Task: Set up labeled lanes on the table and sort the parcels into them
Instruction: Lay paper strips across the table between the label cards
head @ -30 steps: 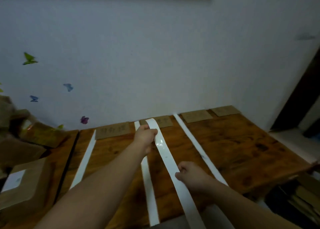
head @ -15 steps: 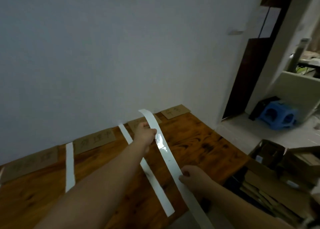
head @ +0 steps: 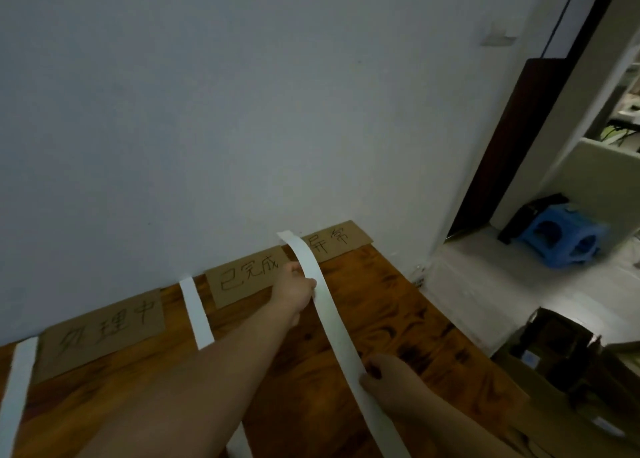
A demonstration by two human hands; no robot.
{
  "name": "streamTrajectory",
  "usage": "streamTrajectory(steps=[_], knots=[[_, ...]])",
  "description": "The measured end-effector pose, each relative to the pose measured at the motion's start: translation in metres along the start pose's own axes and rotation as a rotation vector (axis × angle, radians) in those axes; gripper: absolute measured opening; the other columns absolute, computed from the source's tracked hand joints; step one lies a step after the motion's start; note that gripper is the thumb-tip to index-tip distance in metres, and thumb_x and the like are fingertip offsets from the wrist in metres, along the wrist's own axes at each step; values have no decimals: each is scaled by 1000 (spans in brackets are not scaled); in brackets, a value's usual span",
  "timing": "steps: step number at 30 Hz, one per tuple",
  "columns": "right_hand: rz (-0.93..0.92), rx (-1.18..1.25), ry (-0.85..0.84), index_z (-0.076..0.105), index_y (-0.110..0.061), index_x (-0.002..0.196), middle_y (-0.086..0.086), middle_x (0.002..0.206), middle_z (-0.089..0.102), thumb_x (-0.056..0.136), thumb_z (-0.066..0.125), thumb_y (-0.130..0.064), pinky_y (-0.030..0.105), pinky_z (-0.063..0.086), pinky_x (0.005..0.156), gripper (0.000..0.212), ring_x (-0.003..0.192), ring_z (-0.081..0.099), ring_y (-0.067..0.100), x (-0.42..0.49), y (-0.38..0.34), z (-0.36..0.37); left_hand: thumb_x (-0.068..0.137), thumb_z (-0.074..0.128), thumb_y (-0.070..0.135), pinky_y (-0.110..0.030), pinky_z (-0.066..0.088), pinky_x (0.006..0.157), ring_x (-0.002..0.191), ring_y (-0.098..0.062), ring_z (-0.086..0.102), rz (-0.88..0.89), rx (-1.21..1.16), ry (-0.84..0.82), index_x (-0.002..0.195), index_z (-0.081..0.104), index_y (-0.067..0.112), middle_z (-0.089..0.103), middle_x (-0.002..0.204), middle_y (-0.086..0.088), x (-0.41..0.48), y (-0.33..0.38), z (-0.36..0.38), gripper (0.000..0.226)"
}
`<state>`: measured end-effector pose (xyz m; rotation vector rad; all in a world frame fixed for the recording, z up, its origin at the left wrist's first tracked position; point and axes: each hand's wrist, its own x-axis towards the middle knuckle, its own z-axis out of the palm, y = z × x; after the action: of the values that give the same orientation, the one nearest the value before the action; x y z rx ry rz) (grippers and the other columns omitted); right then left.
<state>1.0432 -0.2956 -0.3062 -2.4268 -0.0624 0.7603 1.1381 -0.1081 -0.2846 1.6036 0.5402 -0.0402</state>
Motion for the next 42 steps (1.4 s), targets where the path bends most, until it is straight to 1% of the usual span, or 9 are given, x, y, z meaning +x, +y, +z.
streamTrajectory(steps=[4,7,11,14,16,21,28,35,42], knots=[[-15,14,-40,53,-30,102,-13,90,47,96,54,-28,12,39,67,6,76,47,0,36,19,-13,85,58,-1,-33,53,78,103,-24,55,-61,43,61,129,45,13,55,122,-10,32,-14,24,48],[-48,47,-73,52,-28,120,-12,105,52,96,54,-26,16,44,78,24,91,52,2,60,41,-22,85,61,5,-35,49,82,113,-27,52,-71,184,90,135,38,15,52,130,-10,49,-33,43,56],[-188,-140,-122,35,-30,142,-4,130,54,98,50,-25,26,42,97,47,111,52,10,83,74,-27,87,60,40,-48,29,111,141,-28,22,118,875,-79,148,19,28,20,155,-2,59,-75,59,74],[-346,-464,-198,28,-33,145,2,146,37,98,45,-26,35,35,107,51,129,38,20,89,94,-23,89,37,63,-56,7,114,145,-28,-6,132,1267,-323,148,15,33,-2,159,4,60,-105,67,71],[-434,-639,-229,29,-30,144,1,151,25,99,40,-30,42,27,112,46,138,24,25,90,104,-19,90,34,64,-57,1,113,145,-27,-11,104,1290,-333,149,12,32,-6,159,5,60,-117,73,71],[-480,-695,-234,26,-29,147,-6,158,12,101,34,-31,45,14,116,47,145,6,21,100,106,-21,92,39,56,-55,0,114,144,-26,-11,135,1332,-280,150,8,31,-7,159,3,69,-116,76,70],[-568,-653,-126,29,-24,146,0,154,22,99,34,-39,40,23,112,49,140,17,22,110,83,-41,89,41,60,-51,4,115,145,-23,-9,58,1210,-130,150,9,30,-5,159,2,54,-95,46,75],[-773,-732,-97,34,-21,143,8,146,31,97,42,-40,44,32,109,50,136,27,29,87,-32,-26,89,43,59,-51,11,116,145,-28,-6,-18,1150,77,150,11,28,0,159,-4,-40,-81,-74,75],[-937,-833,-210,35,-16,142,12,145,34,97,44,-40,42,34,106,52,133,29,31,-1,-140,85,89,44,59,-47,12,117,145,-28,-3,-192,1099,284,150,14,25,1,159,-5,-185,-116,-237,76]])
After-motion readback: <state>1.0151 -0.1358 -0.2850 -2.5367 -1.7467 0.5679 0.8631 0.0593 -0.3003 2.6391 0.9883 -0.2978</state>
